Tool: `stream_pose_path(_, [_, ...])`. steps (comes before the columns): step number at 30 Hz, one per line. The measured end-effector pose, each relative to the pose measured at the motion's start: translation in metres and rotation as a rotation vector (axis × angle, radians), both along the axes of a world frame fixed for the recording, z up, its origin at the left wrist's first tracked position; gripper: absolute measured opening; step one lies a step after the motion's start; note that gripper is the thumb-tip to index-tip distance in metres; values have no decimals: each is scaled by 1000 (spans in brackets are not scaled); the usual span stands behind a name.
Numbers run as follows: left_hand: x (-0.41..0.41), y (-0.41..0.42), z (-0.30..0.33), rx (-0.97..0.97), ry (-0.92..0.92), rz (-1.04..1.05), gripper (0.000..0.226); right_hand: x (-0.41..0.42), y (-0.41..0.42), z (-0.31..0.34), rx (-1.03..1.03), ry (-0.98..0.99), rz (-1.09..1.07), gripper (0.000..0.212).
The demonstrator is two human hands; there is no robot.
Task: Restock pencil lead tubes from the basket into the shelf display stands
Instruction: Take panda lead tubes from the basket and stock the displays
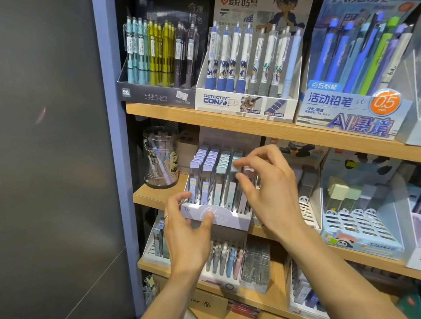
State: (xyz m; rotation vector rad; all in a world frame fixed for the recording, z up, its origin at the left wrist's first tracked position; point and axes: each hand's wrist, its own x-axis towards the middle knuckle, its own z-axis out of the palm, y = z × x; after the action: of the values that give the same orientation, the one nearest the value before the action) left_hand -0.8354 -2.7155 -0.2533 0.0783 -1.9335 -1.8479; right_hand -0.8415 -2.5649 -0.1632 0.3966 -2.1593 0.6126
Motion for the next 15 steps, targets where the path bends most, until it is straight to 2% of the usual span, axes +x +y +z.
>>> stream_pose_path(8, [0,-1,2,40,-15,-13,52,0,-5,-8,13,-88,-37,25])
stream_pose_path(12, [0,-2,1,51,-17,-37,52,15,4,-19,-81,-64,-36,40])
stream_pose_path(15, [-2,-2,2,56,-16,-29,53,30,7,-44,-150,-186,-107,50])
